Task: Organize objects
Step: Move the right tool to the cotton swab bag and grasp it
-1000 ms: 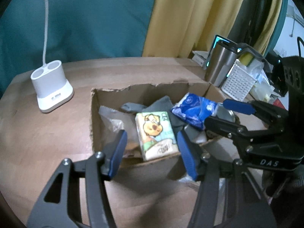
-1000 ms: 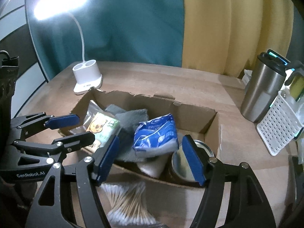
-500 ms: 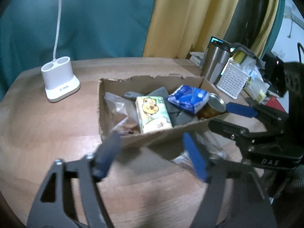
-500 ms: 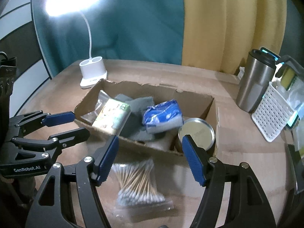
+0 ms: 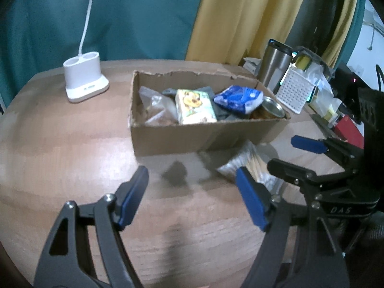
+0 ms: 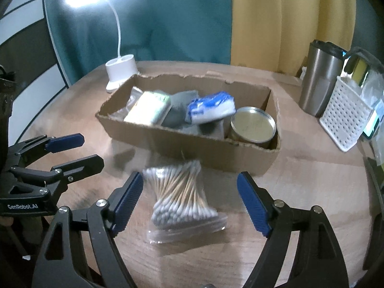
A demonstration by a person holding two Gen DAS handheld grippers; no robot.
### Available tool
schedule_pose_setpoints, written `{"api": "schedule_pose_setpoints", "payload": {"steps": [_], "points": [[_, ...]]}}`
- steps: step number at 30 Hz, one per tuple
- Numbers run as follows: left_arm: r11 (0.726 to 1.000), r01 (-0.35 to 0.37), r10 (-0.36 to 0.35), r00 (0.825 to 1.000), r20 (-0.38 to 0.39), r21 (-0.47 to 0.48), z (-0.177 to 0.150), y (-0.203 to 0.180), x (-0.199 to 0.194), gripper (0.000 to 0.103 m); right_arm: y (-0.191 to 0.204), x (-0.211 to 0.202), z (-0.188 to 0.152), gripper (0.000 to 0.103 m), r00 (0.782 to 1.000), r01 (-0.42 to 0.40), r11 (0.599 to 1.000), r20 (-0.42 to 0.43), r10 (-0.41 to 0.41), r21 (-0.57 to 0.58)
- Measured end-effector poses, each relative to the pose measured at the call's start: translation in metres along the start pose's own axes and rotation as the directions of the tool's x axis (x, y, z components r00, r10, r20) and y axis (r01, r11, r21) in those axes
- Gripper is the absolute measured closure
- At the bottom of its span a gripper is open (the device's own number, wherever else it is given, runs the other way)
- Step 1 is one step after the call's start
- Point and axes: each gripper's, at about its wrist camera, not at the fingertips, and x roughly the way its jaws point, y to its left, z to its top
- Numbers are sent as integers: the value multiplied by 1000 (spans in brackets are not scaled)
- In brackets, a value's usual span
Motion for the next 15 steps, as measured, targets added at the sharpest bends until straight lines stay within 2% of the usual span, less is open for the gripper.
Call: {"api": "schedule_pose_setpoints", "payload": {"steps": [15], "points": [[1000,-8,8,999,-45,2,-29,1,10,26,5,17,-37,20,998,-24,1000,-52,24,4]]}}
